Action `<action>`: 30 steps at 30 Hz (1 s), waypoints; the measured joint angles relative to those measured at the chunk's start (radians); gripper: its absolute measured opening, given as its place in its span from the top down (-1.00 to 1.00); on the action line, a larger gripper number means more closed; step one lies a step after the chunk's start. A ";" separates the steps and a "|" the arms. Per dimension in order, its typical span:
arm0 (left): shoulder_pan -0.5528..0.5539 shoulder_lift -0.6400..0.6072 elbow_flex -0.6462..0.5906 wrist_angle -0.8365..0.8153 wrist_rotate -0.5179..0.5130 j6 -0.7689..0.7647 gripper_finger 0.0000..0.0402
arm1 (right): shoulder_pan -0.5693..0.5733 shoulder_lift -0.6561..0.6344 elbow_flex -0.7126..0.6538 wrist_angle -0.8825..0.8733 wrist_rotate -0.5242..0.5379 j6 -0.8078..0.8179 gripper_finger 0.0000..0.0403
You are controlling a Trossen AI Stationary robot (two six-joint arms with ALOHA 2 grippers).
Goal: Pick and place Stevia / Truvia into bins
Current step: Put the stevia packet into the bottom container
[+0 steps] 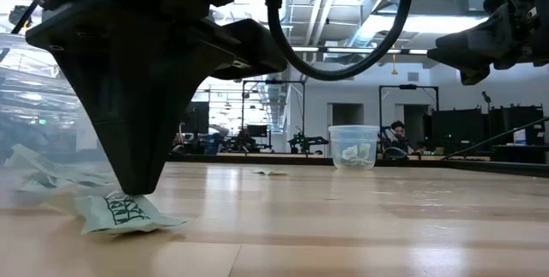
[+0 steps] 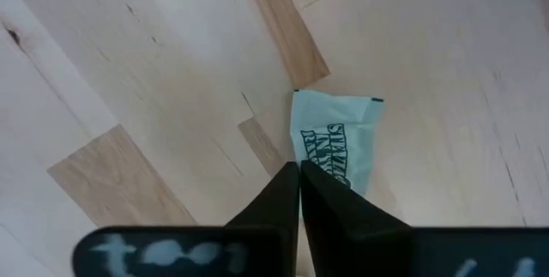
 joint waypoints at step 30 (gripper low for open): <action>0.010 -0.002 0.071 -0.066 0.015 -0.053 -0.09 | 0.000 0.000 0.000 0.000 0.000 0.000 0.21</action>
